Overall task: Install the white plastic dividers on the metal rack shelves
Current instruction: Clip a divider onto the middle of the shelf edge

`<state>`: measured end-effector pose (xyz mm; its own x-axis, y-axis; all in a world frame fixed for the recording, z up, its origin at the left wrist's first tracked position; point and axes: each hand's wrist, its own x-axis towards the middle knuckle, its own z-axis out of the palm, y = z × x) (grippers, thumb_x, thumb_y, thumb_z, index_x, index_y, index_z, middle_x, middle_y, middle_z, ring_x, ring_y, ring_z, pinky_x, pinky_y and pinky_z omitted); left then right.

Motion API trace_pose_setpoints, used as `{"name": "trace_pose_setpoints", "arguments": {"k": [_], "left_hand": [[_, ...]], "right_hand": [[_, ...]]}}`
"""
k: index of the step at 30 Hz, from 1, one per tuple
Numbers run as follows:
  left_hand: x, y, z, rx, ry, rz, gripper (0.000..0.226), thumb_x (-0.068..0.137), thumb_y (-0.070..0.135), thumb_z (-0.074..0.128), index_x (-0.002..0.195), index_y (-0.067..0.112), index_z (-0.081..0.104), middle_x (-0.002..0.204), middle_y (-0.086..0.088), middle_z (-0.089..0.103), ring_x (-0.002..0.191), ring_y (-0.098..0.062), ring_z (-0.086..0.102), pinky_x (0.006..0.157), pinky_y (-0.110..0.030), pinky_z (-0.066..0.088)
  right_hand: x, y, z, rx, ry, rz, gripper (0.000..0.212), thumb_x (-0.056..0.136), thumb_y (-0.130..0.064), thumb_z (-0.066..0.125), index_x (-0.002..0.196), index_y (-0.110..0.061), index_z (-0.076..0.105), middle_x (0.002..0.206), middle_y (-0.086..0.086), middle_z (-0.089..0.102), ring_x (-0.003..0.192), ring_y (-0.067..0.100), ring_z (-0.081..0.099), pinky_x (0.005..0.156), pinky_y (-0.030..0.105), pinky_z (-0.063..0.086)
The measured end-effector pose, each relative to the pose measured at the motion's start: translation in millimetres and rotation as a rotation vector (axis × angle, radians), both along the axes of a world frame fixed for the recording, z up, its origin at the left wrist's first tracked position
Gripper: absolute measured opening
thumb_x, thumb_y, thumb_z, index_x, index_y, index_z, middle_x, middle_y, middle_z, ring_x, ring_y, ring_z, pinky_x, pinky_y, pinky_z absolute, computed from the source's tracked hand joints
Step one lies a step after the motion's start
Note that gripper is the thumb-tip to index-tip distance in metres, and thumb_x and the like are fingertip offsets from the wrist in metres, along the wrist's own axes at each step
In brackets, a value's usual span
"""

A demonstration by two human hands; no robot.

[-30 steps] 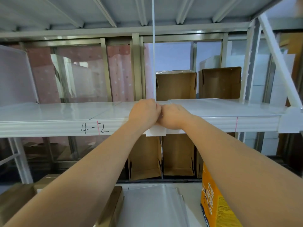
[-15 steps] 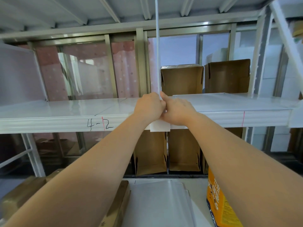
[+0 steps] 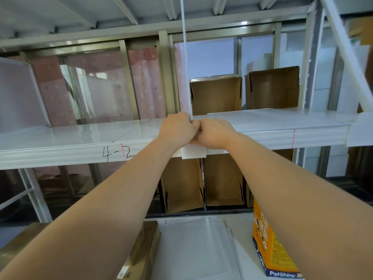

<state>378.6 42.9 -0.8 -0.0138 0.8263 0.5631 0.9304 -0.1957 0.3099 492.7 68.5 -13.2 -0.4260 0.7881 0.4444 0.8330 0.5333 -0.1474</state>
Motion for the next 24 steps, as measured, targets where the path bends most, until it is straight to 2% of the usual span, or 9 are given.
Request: {"name": "trace_pose_setpoints", "arguments": {"k": [1,3,7,9,11,15,18,22,24], "left_hand": [[-0.9,-0.5,-0.2,0.006,-0.032,-0.009,0.020,0.089,0.028,0.047,0.081,0.010,0.048,0.071,-0.002,0.047,0.076,-0.025,0.046,0.052,-0.030,0.029],[-3.1,-1.4,-1.4,0.010,-0.080,-0.024,0.027,0.089,0.031,0.049,0.105,0.009,0.046,0.081,-0.005,0.053,0.078,-0.025,0.048,0.062,-0.030,0.032],[-3.7,1.3,-7.5,0.070,-0.005,-0.031,0.035,0.093,0.031,0.043,0.121,0.009,0.043,0.092,-0.010,0.062,0.087,-0.030,0.055,0.069,-0.030,0.033],[-3.8,3.3,-9.6,0.091,0.009,-0.034,0.034,0.094,0.030,0.041,0.118,0.007,0.046,0.098,-0.013,0.064,0.092,-0.031,0.055,0.070,-0.030,0.034],[-4.9,4.2,-10.5,0.101,0.028,-0.042,0.032,0.096,0.032,0.039,0.112,0.006,0.050,0.097,-0.013,0.064,0.087,-0.030,0.052,0.069,-0.030,0.033],[-7.3,7.1,-12.6,0.085,0.071,-0.050,0.031,0.095,0.038,0.037,0.083,0.012,0.050,0.075,-0.004,0.054,0.078,-0.026,0.053,0.067,-0.029,0.034],[-7.0,8.1,-12.9,0.093,0.077,-0.043,0.032,0.094,0.040,0.038,0.082,0.013,0.051,0.075,-0.003,0.053,0.074,-0.023,0.049,0.066,-0.030,0.034],[-4.5,3.8,-19.9,0.148,0.082,-0.023,0.030,0.097,0.038,0.035,0.082,0.014,0.045,0.073,-0.003,0.048,0.070,-0.021,0.044,0.063,-0.030,0.031],[-4.2,1.9,-26.6,0.216,0.065,-0.035,0.031,0.098,0.037,0.034,0.080,0.014,0.045,0.069,-0.001,0.047,0.066,-0.019,0.044,0.061,-0.029,0.029]], "right_hand": [[-0.1,0.1,-0.1,-0.002,0.002,-0.004,0.038,0.087,-0.054,0.047,0.108,-0.025,0.058,0.083,-0.006,0.056,0.083,0.017,0.055,0.071,0.030,0.041],[-1.0,2.9,-0.4,-0.014,0.018,-0.016,0.037,0.085,-0.053,0.049,0.104,-0.023,0.060,0.081,-0.005,0.057,0.080,0.016,0.054,0.069,0.030,0.041],[-1.1,7.6,1.5,-0.047,0.056,-0.044,0.030,0.084,-0.049,0.053,0.094,-0.022,0.062,0.071,-0.009,0.055,0.073,0.014,0.054,0.065,0.030,0.041],[-1.7,6.5,2.8,-0.061,0.060,-0.048,0.022,0.085,-0.043,0.054,0.094,-0.024,0.060,0.071,-0.011,0.054,0.074,0.014,0.054,0.067,0.031,0.043],[-3.0,4.7,3.5,-0.060,0.060,-0.058,0.013,0.086,-0.038,0.054,0.090,-0.026,0.057,0.072,-0.010,0.054,0.077,0.015,0.054,0.070,0.033,0.047],[-5.2,-2.1,5.0,-0.082,0.041,-0.072,0.005,0.089,-0.028,0.050,0.087,-0.026,0.054,0.078,-0.005,0.057,0.073,0.012,0.052,0.067,0.030,0.042],[-7.1,-7.4,3.9,-0.080,0.040,-0.098,0.007,0.089,-0.025,0.049,0.087,-0.026,0.056,0.073,-0.007,0.056,0.069,0.012,0.051,0.067,0.030,0.041],[-7.4,-11.6,0.7,0.004,0.038,-0.160,0.019,0.088,-0.024,0.050,0.088,-0.012,0.065,0.076,0.003,0.064,0.071,0.020,0.059,0.067,0.033,0.046],[-7.2,-13.1,0.8,0.016,0.025,-0.179,0.022,0.088,-0.026,0.051,0.089,-0.012,0.067,0.075,0.005,0.064,0.069,0.019,0.058,0.066,0.032,0.046]]}}
